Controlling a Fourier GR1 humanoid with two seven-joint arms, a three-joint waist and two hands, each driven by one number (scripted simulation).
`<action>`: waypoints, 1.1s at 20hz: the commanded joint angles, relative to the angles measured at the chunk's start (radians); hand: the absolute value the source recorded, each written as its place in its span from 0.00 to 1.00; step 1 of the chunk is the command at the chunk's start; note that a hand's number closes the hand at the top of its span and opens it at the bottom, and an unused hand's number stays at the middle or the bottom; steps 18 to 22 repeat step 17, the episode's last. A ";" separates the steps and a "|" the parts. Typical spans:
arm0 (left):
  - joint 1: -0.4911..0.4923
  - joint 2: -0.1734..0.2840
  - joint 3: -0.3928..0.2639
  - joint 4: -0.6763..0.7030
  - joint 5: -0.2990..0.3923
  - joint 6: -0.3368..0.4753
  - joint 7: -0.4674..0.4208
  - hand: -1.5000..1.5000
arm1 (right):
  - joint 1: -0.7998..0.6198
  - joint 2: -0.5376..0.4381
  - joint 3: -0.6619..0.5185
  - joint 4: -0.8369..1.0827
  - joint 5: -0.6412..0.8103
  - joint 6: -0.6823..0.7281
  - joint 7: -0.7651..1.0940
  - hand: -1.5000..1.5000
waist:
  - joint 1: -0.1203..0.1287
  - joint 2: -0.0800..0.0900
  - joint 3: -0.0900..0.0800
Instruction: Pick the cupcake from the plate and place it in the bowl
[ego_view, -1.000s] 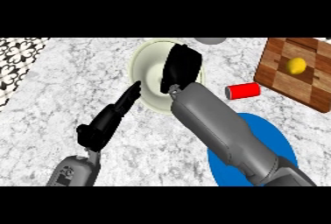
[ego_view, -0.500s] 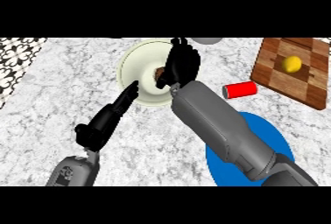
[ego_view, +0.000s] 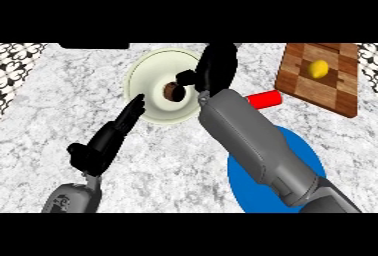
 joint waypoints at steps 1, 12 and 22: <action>0.045 -0.003 -0.005 -0.032 -0.018 0.019 -0.012 0.50 | 0.079 -0.031 -0.061 -0.068 0.027 -0.138 0.068 0.00 | -0.029 -0.007 0.001; 0.076 0.034 0.061 -0.024 0.015 -0.001 -0.030 0.50 | 0.623 -0.198 -0.051 -0.686 0.114 -0.144 0.025 0.00 | -0.075 -0.016 0.000; 0.090 0.008 0.015 -0.082 -0.011 0.008 -0.008 0.50 | 0.932 -0.303 0.001 -1.014 0.058 -0.132 -0.031 0.00 | -0.055 -0.009 0.000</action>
